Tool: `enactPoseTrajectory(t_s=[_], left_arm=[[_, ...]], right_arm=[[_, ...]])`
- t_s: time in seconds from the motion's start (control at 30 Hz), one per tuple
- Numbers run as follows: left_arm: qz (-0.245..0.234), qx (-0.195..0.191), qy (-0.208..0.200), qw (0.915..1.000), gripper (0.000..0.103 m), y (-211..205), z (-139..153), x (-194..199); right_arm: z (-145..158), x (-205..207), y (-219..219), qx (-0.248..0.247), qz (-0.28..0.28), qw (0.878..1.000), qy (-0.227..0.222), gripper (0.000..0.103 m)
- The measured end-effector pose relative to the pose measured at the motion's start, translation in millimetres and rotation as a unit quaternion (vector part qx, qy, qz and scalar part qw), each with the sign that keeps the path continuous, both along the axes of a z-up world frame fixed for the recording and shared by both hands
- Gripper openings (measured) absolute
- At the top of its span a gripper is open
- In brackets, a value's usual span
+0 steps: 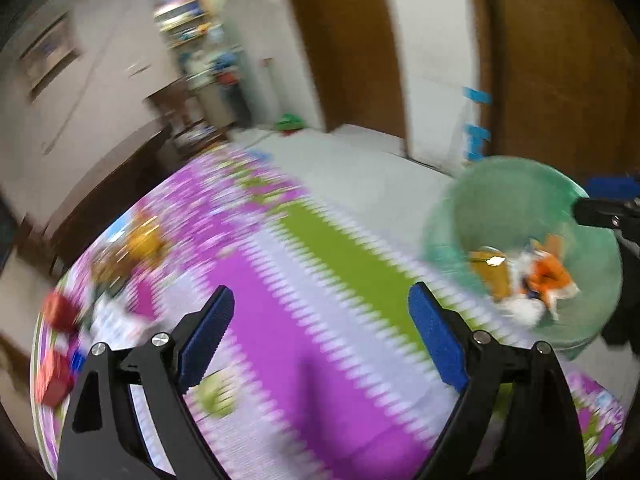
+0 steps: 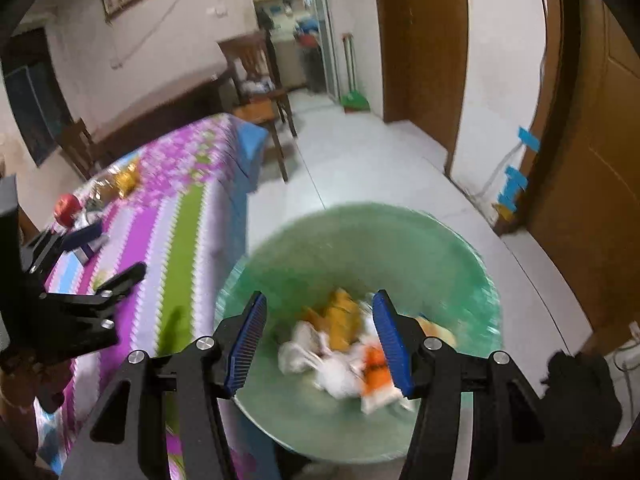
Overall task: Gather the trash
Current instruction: 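Move both tools back over the table toward the scouring pad and wipes pack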
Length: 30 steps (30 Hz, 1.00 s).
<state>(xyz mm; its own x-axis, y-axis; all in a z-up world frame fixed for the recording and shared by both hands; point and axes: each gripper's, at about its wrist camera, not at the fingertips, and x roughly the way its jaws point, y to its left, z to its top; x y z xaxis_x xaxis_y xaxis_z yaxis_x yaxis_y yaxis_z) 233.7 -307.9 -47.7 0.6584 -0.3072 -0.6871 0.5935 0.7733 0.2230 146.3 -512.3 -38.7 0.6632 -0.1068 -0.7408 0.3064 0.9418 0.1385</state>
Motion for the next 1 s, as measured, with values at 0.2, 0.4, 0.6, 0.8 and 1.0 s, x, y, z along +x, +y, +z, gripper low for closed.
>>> enactPoseTrajectory(t_s=[0.2,0.4,0.6,0.8,1.0], left_arm=[[0.121,-0.034,0.005,0.9921,0.088,122,10,34],[0.199,-0.038,0.014,0.9793,0.088,218,13,72],[0.122,-0.024,0.069,0.9898,0.076,258,20,149],[0.008,0.056,0.096,0.9938,0.06,249,11,191],[-0.078,0.114,0.102,0.9852,0.06,234,-7,204]], right_arm=[[2,41,61,0.023,0.059,0.997,-0.05,0.065],[4,101,160,-0.009,0.171,0.983,-0.06,0.085],[0,164,253,-0.037,0.285,0.956,-0.054,0.097],[-5,212,306,-0.093,0.36,0.927,-0.045,0.098],[-19,248,329,-0.12,0.407,0.905,-0.017,0.098]])
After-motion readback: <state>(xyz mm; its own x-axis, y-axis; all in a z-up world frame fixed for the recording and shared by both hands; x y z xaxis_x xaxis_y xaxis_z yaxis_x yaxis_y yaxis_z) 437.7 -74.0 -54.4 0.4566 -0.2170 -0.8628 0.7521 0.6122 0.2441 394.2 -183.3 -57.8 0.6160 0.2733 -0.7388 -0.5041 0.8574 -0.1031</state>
